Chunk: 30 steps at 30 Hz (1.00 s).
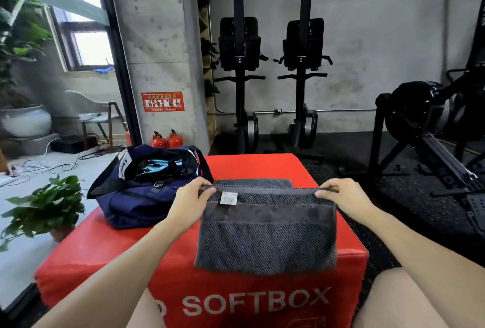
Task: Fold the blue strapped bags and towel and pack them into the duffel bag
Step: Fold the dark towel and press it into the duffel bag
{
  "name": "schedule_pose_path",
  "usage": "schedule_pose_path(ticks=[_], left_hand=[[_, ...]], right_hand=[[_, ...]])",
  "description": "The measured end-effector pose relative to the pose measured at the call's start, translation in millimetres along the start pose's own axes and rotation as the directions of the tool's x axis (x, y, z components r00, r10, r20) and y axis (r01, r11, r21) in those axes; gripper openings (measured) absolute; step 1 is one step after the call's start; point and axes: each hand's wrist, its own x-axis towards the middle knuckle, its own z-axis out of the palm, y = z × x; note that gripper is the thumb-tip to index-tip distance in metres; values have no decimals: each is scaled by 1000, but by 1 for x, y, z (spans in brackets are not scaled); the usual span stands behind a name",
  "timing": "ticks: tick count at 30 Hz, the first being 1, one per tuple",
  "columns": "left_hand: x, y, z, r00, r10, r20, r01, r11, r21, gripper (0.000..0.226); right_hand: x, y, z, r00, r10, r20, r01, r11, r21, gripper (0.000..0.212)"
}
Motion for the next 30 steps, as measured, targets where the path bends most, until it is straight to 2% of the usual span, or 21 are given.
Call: schedule_pose_path(ticks=[10, 12, 14, 16, 21, 25, 28, 30], left_hand=[[109, -72, 75, 985, -166, -54, 162, 984, -80, 8], [115, -93, 95, 969, -247, 11, 247, 967, -64, 12], [111, -114, 113, 926, -354, 134, 357, 934, -3, 27], [103, -130, 125, 890, -408, 201, 405, 912, 60, 33], [105, -137, 134, 866, -479, 141, 472, 878, 85, 26], [107, -129, 134, 872, -473, 130, 461, 880, 110, 15], [114, -114, 122, 900, -430, 74, 424, 902, 81, 4], [120, -102, 110, 924, -382, 31, 381, 924, 30, 7]], right_hand=[[132, 56, 78, 987, 74, -139, -45, 978, 204, 7], [143, 81, 100, 993, 106, -55, -94, 978, 184, 10], [141, 110, 119, 983, 154, 103, -167, 976, 139, 22], [136, 135, 129, 964, 185, 190, -212, 968, 137, 35], [137, 148, 128, 948, 248, 201, -276, 952, 128, 31], [134, 128, 123, 961, 230, 155, -253, 955, 154, 19], [138, 116, 111, 963, 216, 159, -252, 932, 260, 11], [146, 107, 99, 957, 227, 183, -282, 878, 387, 8]])
